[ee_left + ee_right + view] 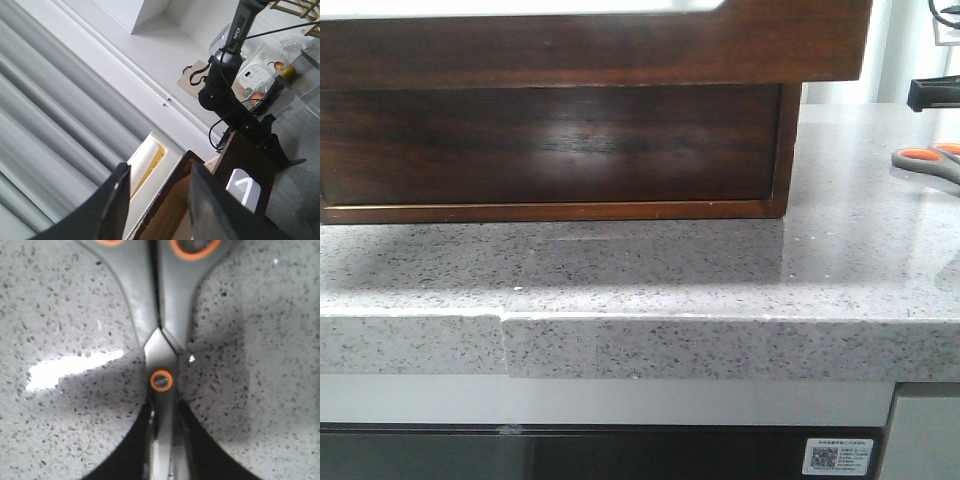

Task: Put scissors in drawer with both arms
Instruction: 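Lower the right gripper and grasp the grey-orange scissors at the pivot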

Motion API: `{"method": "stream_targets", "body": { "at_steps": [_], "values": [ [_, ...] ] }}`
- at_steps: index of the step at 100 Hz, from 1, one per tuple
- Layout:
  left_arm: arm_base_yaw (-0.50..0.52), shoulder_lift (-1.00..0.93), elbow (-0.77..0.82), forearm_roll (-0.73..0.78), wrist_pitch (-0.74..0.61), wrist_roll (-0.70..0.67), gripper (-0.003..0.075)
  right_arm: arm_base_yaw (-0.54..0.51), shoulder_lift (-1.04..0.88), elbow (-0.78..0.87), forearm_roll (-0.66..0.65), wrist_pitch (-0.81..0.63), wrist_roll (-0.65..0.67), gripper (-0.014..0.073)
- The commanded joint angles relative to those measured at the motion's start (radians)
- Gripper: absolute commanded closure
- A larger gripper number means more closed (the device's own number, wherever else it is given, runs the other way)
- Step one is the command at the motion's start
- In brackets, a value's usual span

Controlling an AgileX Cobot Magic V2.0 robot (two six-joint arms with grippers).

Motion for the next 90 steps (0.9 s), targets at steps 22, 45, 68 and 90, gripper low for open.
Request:
{"method": "stream_targets", "body": {
  "at_steps": [22,45,68,90],
  "values": [
    [-0.009,0.009,-0.028,-0.047,-0.013,-0.015,0.0456,-0.005,-0.061,-0.031,-0.015,-0.005,-0.022,0.0673],
    [-0.009,0.009,-0.028,-0.047,-0.013,-0.015,0.0456,-0.005,-0.115,-0.031,-0.015,-0.007,-0.026,0.0673],
    [-0.009,0.009,-0.022,-0.044,-0.015,-0.015,0.0456,-0.005,-0.14,-0.032,-0.015,-0.009,-0.026,0.0673],
    [-0.009,0.009,-0.022,-0.044,-0.015,-0.015,0.0456,-0.005,-0.14,-0.032,-0.015,-0.009,-0.026,0.0673]
  ]
}}
